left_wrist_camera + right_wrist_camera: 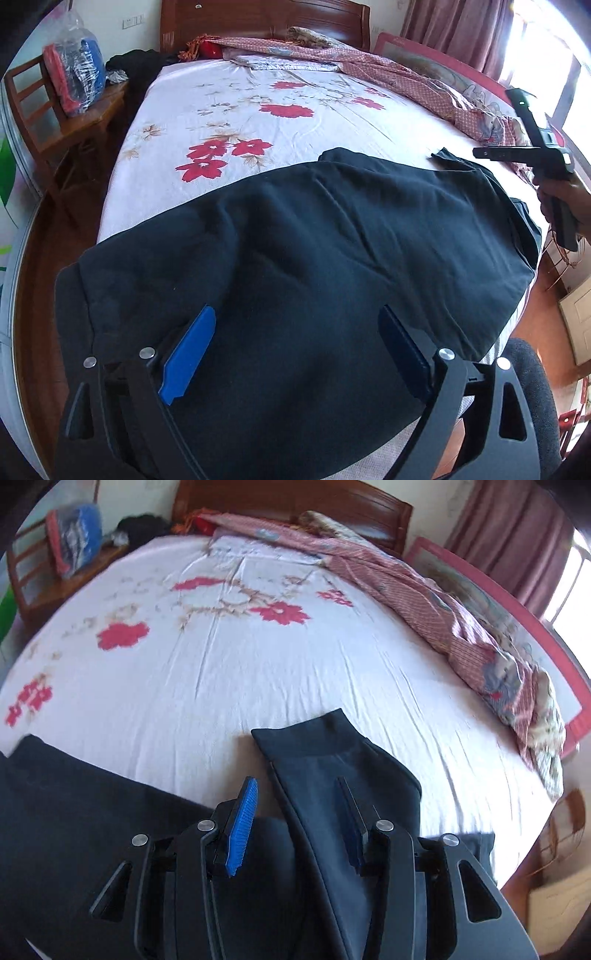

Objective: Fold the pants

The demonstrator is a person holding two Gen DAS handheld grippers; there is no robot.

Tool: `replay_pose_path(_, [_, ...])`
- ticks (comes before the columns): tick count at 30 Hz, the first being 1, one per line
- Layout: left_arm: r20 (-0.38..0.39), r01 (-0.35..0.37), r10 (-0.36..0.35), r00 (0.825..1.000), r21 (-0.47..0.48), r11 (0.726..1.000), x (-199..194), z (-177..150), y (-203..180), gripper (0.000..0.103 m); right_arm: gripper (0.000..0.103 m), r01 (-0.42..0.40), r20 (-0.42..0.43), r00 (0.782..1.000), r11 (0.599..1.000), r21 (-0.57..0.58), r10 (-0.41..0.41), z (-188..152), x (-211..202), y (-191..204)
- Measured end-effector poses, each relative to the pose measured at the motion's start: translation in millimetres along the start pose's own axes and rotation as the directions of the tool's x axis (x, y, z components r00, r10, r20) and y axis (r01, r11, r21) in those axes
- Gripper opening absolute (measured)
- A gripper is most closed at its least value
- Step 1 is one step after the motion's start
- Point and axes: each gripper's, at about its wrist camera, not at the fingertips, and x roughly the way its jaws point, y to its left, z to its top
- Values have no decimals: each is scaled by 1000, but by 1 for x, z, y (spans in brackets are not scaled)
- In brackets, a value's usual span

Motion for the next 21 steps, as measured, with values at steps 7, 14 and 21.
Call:
replay_pose_path(7, [-26, 3, -4, 1000, -12, 1000, 11, 9, 5, 91, 25, 112, -148, 979, 979, -170, -138, 5, 61, 13])
replay_pose_path(14, [-48, 4, -5, 999, -20, 1000, 17, 12, 7, 91, 5, -98, 58, 995, 909, 405, 81, -8, -14, -102])
replay_pose_path(21, [-66, -30, 33, 997, 46, 998, 21, 12, 0, 92, 5, -249, 242, 967, 498, 831, 79, -138, -57, -265])
